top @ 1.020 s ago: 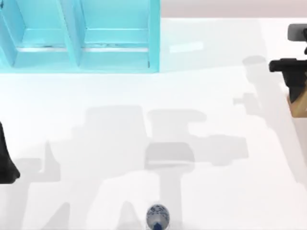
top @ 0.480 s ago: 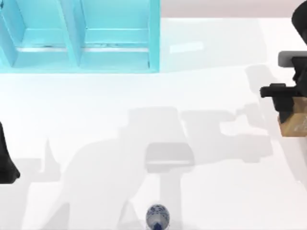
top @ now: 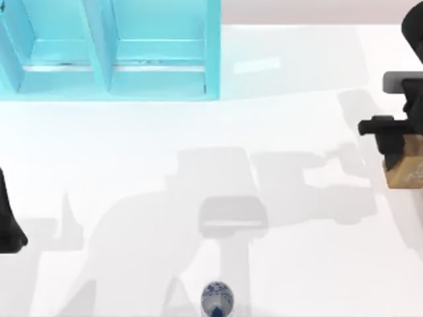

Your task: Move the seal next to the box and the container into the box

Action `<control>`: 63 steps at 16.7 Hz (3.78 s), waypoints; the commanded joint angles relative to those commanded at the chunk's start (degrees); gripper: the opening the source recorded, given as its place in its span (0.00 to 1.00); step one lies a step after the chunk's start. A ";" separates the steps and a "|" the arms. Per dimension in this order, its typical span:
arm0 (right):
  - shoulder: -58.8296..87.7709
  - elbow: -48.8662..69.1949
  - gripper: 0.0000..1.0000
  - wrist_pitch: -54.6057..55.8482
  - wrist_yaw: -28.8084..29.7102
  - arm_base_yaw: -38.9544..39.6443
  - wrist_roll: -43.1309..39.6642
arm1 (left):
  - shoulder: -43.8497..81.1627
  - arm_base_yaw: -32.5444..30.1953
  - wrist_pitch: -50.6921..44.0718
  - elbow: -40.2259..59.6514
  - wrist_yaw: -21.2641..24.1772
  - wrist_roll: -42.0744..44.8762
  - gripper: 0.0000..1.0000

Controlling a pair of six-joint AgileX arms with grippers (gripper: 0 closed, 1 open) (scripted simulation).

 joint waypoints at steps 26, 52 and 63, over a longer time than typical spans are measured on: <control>-0.68 17.34 1.00 -18.34 -0.03 -0.18 -0.13 | 0.00 0.00 0.00 0.00 0.00 0.00 1.00; -1.82 4.59 1.00 -6.50 0.06 50.16 49.99 | 0.00 0.00 0.00 0.00 0.00 0.00 1.00; 1.17 -2.96 1.00 4.20 0.07 50.17 50.05 | 0.00 0.00 0.00 0.00 0.00 0.00 1.00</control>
